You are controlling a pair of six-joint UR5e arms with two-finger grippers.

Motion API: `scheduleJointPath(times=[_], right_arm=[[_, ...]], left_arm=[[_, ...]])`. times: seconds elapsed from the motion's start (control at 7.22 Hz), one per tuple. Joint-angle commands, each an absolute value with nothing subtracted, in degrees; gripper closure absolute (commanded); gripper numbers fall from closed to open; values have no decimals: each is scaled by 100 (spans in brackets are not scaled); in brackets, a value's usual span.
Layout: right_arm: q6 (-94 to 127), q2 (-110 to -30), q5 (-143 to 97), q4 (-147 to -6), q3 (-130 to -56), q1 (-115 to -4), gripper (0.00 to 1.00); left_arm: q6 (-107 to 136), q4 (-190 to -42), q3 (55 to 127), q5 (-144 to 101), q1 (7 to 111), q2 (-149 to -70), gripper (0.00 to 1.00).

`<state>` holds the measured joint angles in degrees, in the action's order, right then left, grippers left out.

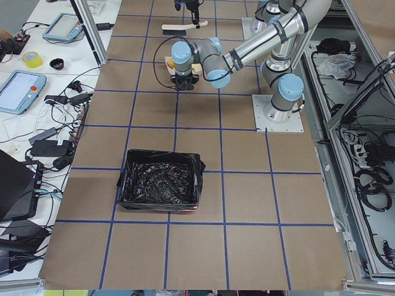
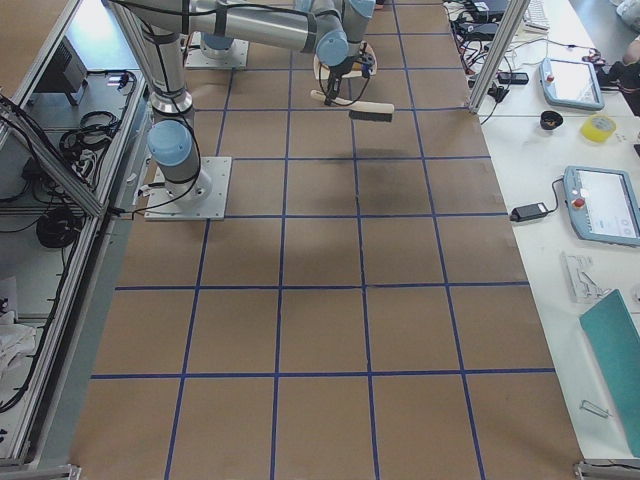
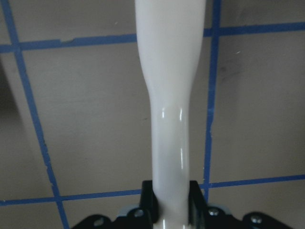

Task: Sweep and dump trash into bin
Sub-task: 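Carry the loaded dustpan to the bin with the left gripper while the right withdraws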

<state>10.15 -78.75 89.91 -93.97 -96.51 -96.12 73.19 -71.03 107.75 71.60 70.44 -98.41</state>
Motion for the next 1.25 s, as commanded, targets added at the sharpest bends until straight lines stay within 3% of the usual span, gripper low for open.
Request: scheduleJointPath(times=[0.0, 1.11], right_arm=[[257, -7849, 9035, -9596, -9624, -8608, 100], [-1431, -6927, 9536, -10861, -9624, -7524, 100]], left_arm=[[7217, -7321, 10110, 7032, 6620, -10124, 100], [6144, -8910, 7888, 7776, 5248, -11247, 100]])
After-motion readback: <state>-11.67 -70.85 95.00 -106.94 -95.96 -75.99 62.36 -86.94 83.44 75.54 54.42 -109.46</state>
